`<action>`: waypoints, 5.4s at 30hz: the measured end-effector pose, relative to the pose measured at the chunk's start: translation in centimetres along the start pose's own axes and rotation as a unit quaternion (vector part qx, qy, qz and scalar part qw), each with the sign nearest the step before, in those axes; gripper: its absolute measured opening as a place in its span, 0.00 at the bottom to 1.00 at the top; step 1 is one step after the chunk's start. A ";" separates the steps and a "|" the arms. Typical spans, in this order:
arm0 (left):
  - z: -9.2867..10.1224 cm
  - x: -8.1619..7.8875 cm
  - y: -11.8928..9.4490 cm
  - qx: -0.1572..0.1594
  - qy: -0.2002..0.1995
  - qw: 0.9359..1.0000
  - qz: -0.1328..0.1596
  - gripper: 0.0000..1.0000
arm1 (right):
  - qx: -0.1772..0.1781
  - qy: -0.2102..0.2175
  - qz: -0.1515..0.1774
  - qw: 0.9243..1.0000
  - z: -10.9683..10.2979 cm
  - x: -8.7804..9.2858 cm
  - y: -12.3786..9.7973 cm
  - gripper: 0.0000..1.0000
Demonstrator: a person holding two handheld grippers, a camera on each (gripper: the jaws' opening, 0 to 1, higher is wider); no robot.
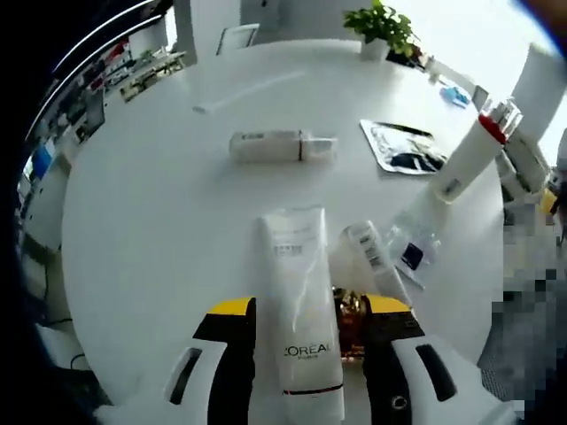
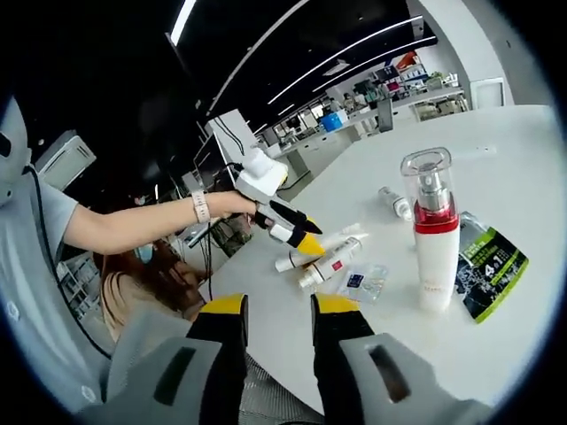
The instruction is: Arrange the skincare products in the storage area until every visible bottle or jar stands upright without overlapping.
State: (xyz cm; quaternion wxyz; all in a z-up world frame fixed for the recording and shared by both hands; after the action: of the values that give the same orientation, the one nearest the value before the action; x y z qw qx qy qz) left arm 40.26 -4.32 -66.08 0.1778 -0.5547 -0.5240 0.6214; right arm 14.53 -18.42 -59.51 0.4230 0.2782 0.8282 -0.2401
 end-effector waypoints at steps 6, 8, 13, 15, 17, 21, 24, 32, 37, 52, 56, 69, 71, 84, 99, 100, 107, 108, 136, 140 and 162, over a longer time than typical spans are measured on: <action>0.2 -0.3 0.9 -0.010 -0.027 1.000 -0.008 0.42 | 0.001 0.001 0.003 1.000 0.1 -0.1 -0.2 0.28; 0.5 -0.2 1.2 -0.010 -0.026 1.000 -0.012 0.44 | 0.003 0.002 0.004 1.000 0.2 -0.2 -0.3 0.28; 0.4 -0.2 1.0 -0.042 0.020 0.999 -0.007 0.39 | 0.007 0.007 0.008 1.000 0.5 -0.1 -0.5 0.28; 0.6 -0.2 1.1 -0.036 -0.002 0.999 -0.006 0.40 | 0.006 0.008 0.007 1.000 0.6 0.0 -0.4 0.28; 0.6 -0.1 1.0 -0.036 -0.004 0.999 0.004 0.39 | 0.005 0.010 0.007 1.000 0.6 0.1 -0.3 0.28; 0.8 0.2 1.0 -0.037 -0.011 0.999 0.029 0.38 | 0.001 0.012 0.010 1.000 0.7 0.0 -0.1 0.27; 1.0 0.0 1.0 -0.040 -0.012 0.998 0.038 0.31 | -0.002 0.013 0.009 1.000 0.7 0.0 0.0 0.27; 1.3 -0.2 1.2 -0.051 -0.033 0.997 0.045 0.28 | -0.003 0.010 0.003 1.000 0.7 -0.1 -0.1 0.27; 1.5 -0.2 1.2 -0.058 -0.029 0.996 0.056 0.23 | -0.007 0.008 0.001 1.000 0.5 -0.2 0.1 0.27; 0.3 0.3 -0.5 -0.073 -0.075 0.989 0.102 0.16 | -0.007 0.011 0.013 1.000 0.4 -0.7 0.5 0.26; -0.2 0.4 -2.0 -0.080 -0.086 0.985 0.125 0.16 | -0.009 0.012 0.018 1.000 0.5 -0.8 0.8 0.27; 1.1 1.2 -6.2 -0.083 -0.104 0.974 0.183 0.15 | -0.012 0.028 0.045 0.999 1.0 -1.5 1.5 0.24; 1.4 1.3 -6.7 -0.081 -0.107 0.973 0.187 0.15 | -0.010 0.027 0.046 0.999 1.1 -1.7 1.6 0.24; 2.8 1.7 -9.3 -0.082 -0.117 0.966 0.218 0.14 | -0.021 0.025 0.059 0.998 1.3 -2.6 3.1 0.18; 5.4 1.7 -12.2 -0.072 -0.116 0.956 0.261 0.14 | -0.022 0.005 0.058 0.998 1.6 -4.3 5.7 0.24; 5.6 1.7 -12.3 -0.070 -0.115 0.955 0.263 0.14 | -0.022 0.005 0.058 0.998 1.7 -4.4 5.8 0.24; 7.5 1.0 -12.8 -0.058 -0.097 0.954 0.277 0.14 | -0.022 0.003 0.062 0.998 1.6 -4.8 6.2 0.27; 7.9 0.9 -13.0 -0.055 -0.095 0.954 0.279 0.14 | -0.020 0.004 0.064 0.998 1.7 -4.9 6.3 0.27; 13.1 -1.3 -13.6 -0.088 0.003 0.945 0.315 0.19 | 0.001 0.025 0.108 0.994 2.4 -4.9 4.8 0.13; 13.3 -1.7 -13.6 -0.091 0.008 0.942 0.323 0.23 | 0.007 0.008 0.113 0.994 2.6 -5.2 4.4 0.10; 12.4 -1.0 -12.6 0.061 -0.009 0.952 0.301 0.23 | -0.035 -0.125 0.029 0.991 3.1 -6.0 1.8 0.07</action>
State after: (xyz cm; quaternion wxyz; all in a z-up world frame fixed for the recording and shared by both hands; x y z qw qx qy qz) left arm 25.25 -5.89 -56.93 0.0109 -0.6691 -0.2956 0.6818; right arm 20.38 -20.64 -56.43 0.5395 0.2548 0.7683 -0.2318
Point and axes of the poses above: the point that each gripper's makers call its tool centre point, and the gripper's own axes: y roughly forward along the fingers, z roughly to its right, x roughly out of its underside, the point moved 9 cm from there along -y, roughly backward along the fingers, and after that the axes turned 15 degrees about -x, right-handed, at the moved point
